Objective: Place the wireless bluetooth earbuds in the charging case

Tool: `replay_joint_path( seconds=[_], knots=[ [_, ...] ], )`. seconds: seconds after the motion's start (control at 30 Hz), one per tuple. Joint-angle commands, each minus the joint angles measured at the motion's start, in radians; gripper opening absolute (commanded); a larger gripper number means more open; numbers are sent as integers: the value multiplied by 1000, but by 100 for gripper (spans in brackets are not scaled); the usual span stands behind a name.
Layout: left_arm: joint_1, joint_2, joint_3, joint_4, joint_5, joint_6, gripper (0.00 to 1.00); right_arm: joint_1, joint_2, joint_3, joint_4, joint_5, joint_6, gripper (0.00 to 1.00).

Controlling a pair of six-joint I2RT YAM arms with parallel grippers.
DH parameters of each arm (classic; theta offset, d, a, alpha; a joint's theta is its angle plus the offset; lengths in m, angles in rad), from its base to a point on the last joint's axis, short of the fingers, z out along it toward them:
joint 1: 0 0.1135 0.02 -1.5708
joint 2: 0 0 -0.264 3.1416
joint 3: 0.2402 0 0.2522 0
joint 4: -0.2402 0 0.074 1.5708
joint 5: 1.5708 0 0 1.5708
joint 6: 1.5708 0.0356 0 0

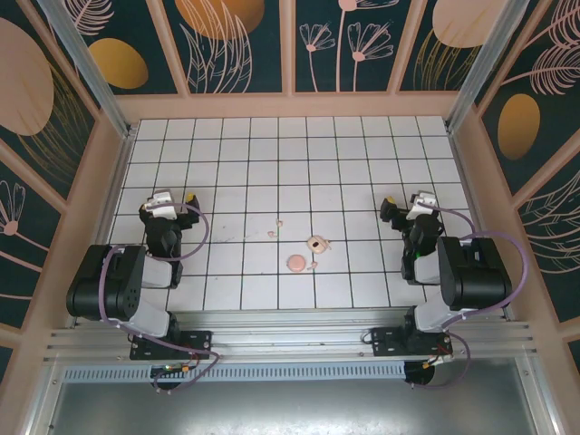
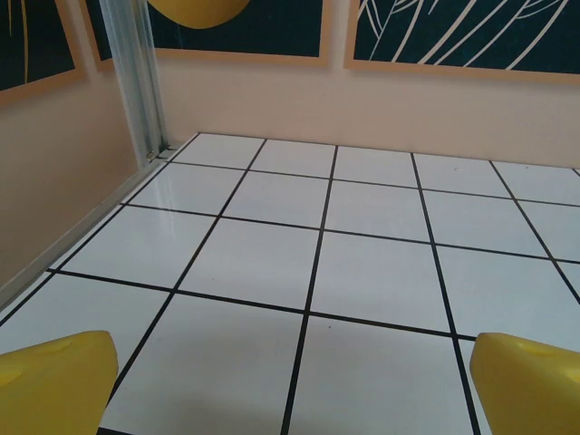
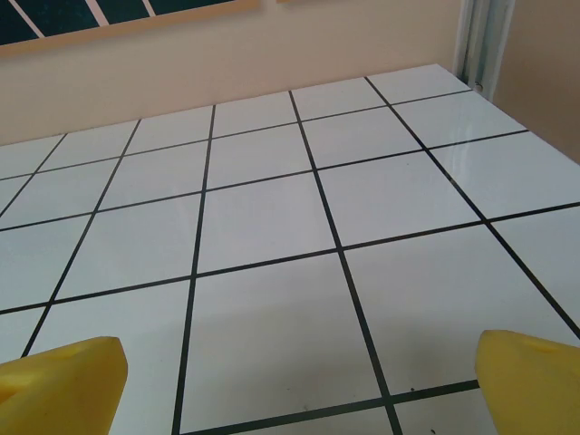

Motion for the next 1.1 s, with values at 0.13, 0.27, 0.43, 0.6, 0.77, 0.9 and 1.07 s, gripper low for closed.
replay_joint_path(
  seconds=[0.13, 0.27, 0.43, 0.6, 0.77, 0.9, 1.07],
  knots=[
    [5, -10, 13, 10, 11, 11, 99, 0, -3, 22, 44, 8, -9, 99],
    [6, -10, 13, 10, 10, 11, 99, -1, -3, 21, 44, 7, -10, 99],
    [6, -10, 15, 10, 10, 12, 99, -1, -2, 21, 44, 6, -10, 99],
    [6, -9, 14, 10, 11, 11, 99, -1, -3, 21, 43, 7, -10, 99],
    [6, -8, 14, 10, 11, 11, 99, -2, -2, 22, 45, 6, -10, 99],
    [5, -9, 14, 10, 11, 12, 99, -1, -2, 21, 45, 7, -10, 99],
    [5, -8, 17, 8, 11, 11, 99, -2, -2, 21, 44, 7, -10, 99]
  ],
)
